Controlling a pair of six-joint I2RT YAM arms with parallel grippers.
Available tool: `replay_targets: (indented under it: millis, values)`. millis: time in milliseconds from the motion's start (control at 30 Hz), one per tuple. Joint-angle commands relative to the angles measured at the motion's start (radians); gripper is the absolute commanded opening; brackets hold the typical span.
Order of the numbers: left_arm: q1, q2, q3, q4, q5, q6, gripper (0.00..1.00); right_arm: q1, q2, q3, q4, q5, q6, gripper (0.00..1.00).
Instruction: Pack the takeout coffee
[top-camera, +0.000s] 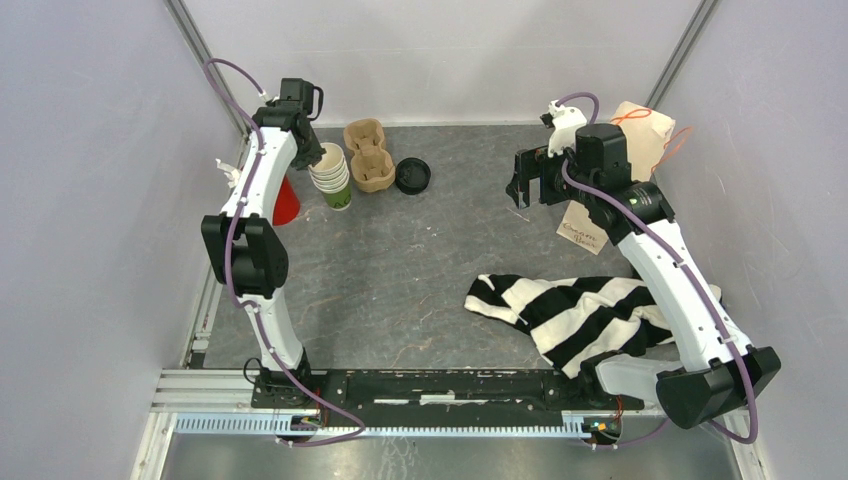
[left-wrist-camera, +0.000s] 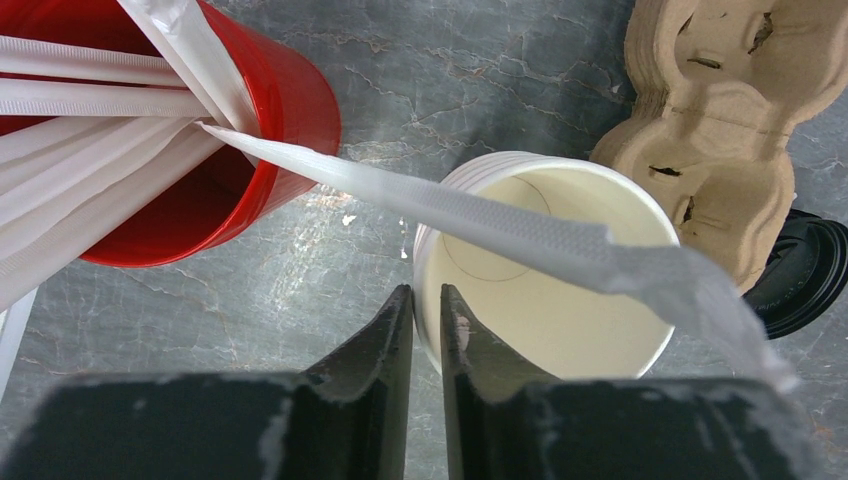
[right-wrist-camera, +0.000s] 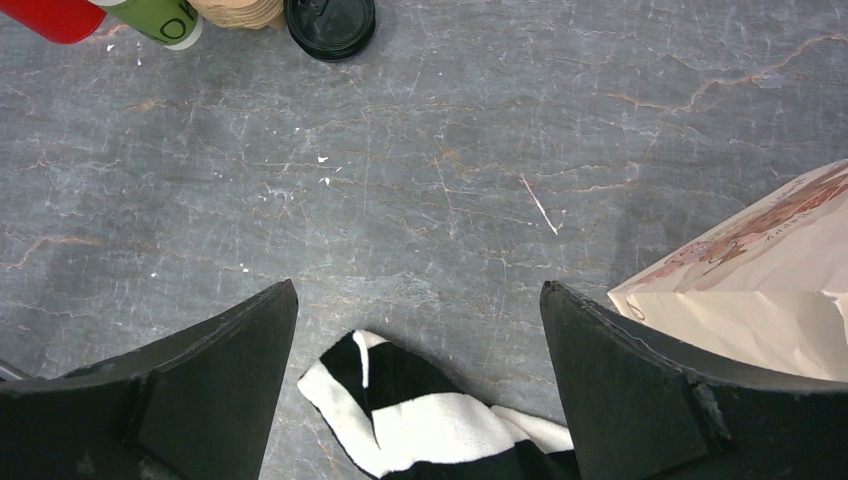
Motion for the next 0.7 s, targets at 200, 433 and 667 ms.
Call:
replay_targets:
  millis: [200, 433, 667]
  values:
    - [0.004, -0.011, 0.031, 0.004, -0.02, 0.041, 0.02, -0.004, 0.015, 0.059, 0.045, -0.025, 0.01, 0.98]
    - [0.004, -0.061, 0.022, -0.014, -0.021, 0.041, 0.02, -0.004, 0.015, 0.058, 0.045, -0.042, 0.022, 0.98]
    - [0.004, -0.128, -0.024, 0.018, -0.018, 0.033, 0.02, -0.004, 0.017, 0.064, 0.037, -0.062, 0.033, 0.98]
